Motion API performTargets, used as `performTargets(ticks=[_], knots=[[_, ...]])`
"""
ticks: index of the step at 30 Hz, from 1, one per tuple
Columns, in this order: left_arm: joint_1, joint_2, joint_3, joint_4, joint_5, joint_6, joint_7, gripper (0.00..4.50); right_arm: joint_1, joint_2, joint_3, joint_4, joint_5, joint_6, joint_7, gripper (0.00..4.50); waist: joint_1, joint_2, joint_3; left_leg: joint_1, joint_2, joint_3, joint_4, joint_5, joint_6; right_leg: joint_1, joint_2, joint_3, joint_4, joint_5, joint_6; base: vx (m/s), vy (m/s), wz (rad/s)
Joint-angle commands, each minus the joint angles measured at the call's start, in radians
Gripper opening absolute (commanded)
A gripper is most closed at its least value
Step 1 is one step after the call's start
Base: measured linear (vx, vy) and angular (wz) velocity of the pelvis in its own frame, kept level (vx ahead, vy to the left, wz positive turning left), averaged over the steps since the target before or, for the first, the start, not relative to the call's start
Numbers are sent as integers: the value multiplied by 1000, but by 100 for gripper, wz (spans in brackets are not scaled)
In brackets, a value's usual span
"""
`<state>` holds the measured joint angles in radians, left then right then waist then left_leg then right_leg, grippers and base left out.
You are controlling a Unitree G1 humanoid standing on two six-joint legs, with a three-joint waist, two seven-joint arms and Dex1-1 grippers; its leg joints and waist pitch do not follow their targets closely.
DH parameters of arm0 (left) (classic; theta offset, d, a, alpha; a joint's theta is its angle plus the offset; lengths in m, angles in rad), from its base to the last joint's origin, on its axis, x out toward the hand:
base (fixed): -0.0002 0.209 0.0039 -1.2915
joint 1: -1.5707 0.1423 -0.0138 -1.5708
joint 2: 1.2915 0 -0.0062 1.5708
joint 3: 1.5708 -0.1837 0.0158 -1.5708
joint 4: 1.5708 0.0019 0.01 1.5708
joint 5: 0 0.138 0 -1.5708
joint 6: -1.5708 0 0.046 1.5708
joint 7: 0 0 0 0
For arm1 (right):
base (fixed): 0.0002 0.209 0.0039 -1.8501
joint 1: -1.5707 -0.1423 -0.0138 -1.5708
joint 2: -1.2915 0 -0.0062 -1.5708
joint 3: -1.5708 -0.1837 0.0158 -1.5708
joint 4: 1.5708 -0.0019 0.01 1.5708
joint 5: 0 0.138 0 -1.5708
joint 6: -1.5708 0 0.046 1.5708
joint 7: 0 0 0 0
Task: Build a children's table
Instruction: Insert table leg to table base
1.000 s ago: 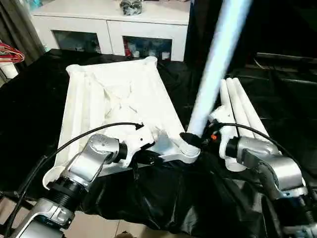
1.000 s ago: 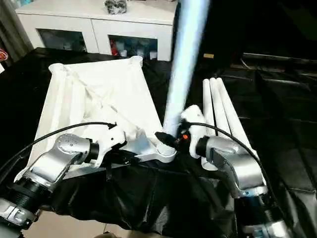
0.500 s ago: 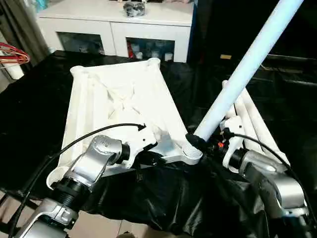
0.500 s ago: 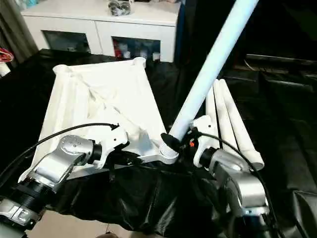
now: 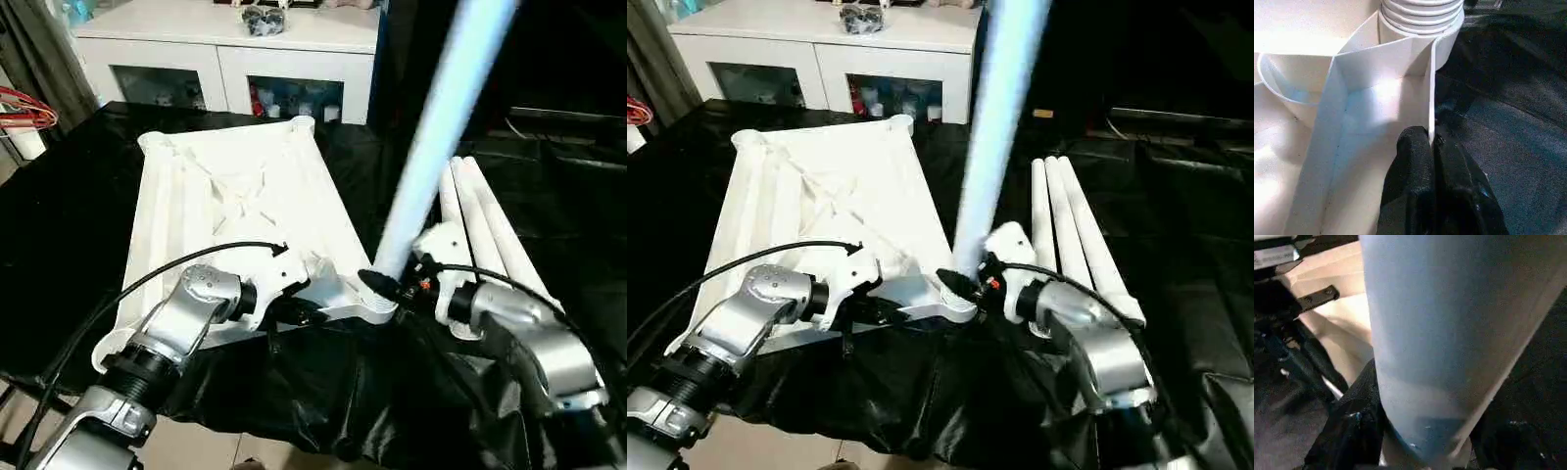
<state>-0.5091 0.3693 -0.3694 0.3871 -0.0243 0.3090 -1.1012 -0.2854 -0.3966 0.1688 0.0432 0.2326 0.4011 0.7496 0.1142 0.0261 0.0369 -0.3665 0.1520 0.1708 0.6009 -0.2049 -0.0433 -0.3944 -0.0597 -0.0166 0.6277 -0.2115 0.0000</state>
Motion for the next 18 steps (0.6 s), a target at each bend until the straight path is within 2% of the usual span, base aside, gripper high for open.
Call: performTargets(ticks=[1, 4, 5, 12, 15, 17, 18], knots=[[-19, -1, 9, 4, -14, -15, -15, 0, 30, -1, 77, 80, -20, 7, 56, 189, 5, -10, -44, 5, 69, -28, -79, -179, 22, 41, -89, 41, -83, -161, -212, 0, 0, 0], [-21, 4, 7, 5, -20, -29, -35, 0, 23, -6, 85, 103, -20, -29, 94, 189, 5, -12, -43, 6, 71, -28, -80, -197, 22, 39, -90, 42, -86, -192, -210, 0, 0, 0], [-25, 17, 1, 0, -22, -42, -66, 0, 16, -11, 94, 125, -18, -78, 145, 189, 5, -15, -41, 6, 71, -29, -82, -204, 26, 38, -92, 42, -87, -208, -210, 0, 0, 0], [-53, 63, -19, 5, -25, -62, -166, 0, -4, -17, 113, 203, -4, -154, 284, 189, 2, -14, -30, 6, 73, -29, -87, -210, 39, 34, -88, 41, -84, -154, -232, 0, 0, 0], [-70, 76, -14, 20, -25, -70, -190, 0, -27, -14, 117, 264, -16, -190, 319, 189, 0, -13, -22, 9, 76, -30, -92, -238, 34, 31, -89, 42, -87, -171, -243, 0, 0, 0], [-80, 78, -8, 33, -23, -76, -190, 0, -44, -10, 115, 297, -22, -203, 328, 189, -1, -14, -18, 11, 76, -30, -94, -257, 28, 30, -90, 42, -89, -189, -250, 0, 0, 0], [-86, 74, 1, 40, -18, -75, -169, 0, -59, -4, 109, 317, -25, -203, 322, 189, -1, -20, -13, 12, 78, -30, -97, -267, 24, 29, -92, 43, -92, -200, -253, 0, 0, 0]])
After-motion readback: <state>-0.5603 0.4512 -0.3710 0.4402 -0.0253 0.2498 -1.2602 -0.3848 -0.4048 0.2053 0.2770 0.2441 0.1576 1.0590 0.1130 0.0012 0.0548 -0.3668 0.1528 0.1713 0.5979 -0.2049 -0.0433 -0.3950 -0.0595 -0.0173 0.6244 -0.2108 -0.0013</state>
